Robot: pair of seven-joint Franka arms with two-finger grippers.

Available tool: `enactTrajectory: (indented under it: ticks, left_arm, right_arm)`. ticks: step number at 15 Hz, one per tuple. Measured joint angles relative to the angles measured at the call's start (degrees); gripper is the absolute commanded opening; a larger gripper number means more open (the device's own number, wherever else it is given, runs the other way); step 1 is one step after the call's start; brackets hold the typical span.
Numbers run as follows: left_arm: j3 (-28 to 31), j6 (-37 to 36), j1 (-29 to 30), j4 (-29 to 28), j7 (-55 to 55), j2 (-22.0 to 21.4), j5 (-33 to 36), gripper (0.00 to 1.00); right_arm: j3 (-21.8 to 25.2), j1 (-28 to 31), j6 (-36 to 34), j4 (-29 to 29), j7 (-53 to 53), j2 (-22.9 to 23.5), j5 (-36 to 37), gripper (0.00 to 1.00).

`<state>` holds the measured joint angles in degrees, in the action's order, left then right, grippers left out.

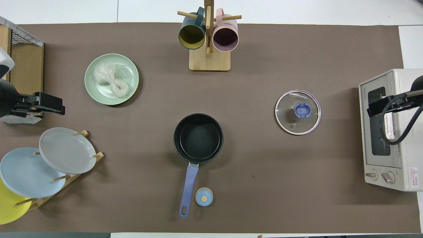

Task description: Transfer vermicelli from plate to pot

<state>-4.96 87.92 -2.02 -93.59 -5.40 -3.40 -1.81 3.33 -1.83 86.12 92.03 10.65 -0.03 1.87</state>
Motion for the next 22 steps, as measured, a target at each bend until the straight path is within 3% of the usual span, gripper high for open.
enactTrajectory:
  ticks: [9,11,15,17,19,22]
  left_arm:
    - [0.0,1.9,0.0,-0.1,-1.5,1.2,0.0,1.00]
    - [-0.1,6.0,-0.1,0.4,-2.1,6.1,-0.1,1.00]
    - [-0.2,19.8,-1.2,5.0,-6.9,24.6,-0.1,1.00]
    - [-0.2,25.3,-1.5,6.5,-9.3,31.9,-0.1,1.00]
    - [0.0,27.8,-1.5,7.7,-11.4,35.8,-0.1,1.00]
    - [0.3,29.6,-1.4,8.5,-16.1,36.4,-0.1,1.00]
  right_arm:
    - [-0.1,0.0,0.0,0.0,0.0,0.0,0.0,1.00]
    - [-0.4,-0.1,0.4,0.1,-1.2,0.0,-0.1,1.00]
    - [-0.8,-1.8,6.5,3.8,-3.6,0.0,-0.3,1.00]
    - [-0.9,-3.0,11.1,6.7,-4.6,0.4,-0.6,1.00]
    - [-0.9,-4.4,15.9,9.4,-5.2,1.7,-0.6,1.00]
    - [-1.0,-5.8,23.0,12.5,-5.8,4.8,-0.6,1.00]
